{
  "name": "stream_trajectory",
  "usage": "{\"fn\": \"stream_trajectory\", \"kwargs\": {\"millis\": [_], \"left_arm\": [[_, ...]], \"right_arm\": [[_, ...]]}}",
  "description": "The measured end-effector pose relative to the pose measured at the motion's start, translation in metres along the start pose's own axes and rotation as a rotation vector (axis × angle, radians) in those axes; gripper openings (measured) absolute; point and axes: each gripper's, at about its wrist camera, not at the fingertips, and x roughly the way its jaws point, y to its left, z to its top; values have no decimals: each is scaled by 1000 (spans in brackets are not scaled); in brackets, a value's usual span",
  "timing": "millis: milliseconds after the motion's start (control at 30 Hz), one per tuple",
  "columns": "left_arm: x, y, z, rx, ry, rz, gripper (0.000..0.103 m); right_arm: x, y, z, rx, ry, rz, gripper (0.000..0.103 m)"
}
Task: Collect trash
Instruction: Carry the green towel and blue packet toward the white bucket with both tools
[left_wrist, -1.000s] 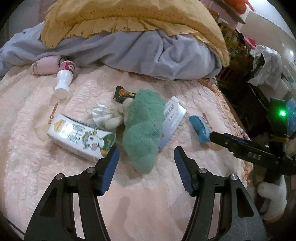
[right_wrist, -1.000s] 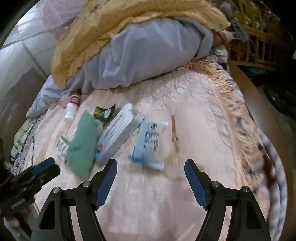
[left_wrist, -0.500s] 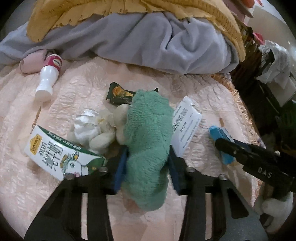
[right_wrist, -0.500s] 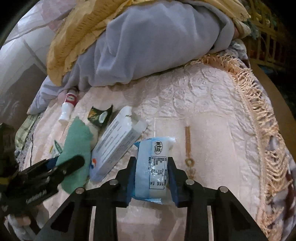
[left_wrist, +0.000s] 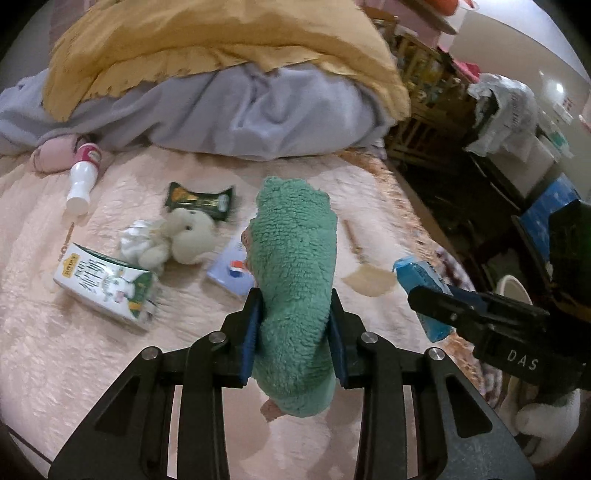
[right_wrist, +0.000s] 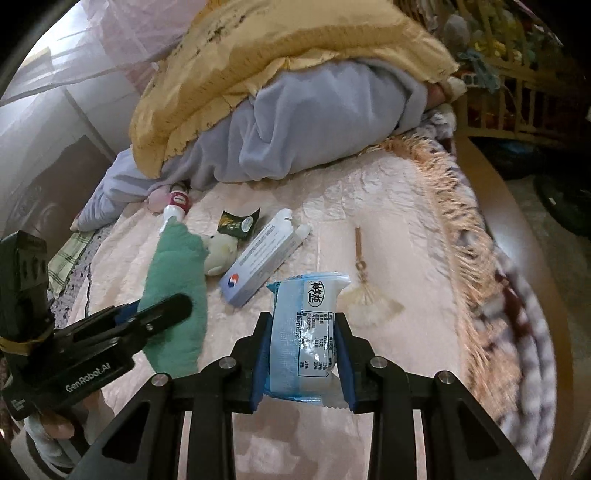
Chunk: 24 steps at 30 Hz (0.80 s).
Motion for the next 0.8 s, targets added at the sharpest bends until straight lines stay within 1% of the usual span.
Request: {"fn": "stream_trajectory", "kwargs": {"millis": [200, 367, 800], "left_arm": [[-11, -43, -7, 52, -8, -35, 31], [-16, -76, -7, 100, -17, -58, 31], [-6, -145, -9, 188, -10, -107, 31]], "right_arm": [[-40, -14, -15, 14, -37, -29, 31], [-65, -30, -22, 34, -71, -56, 31], [-117, -79, -42, 108, -133, -106, 31]]}}
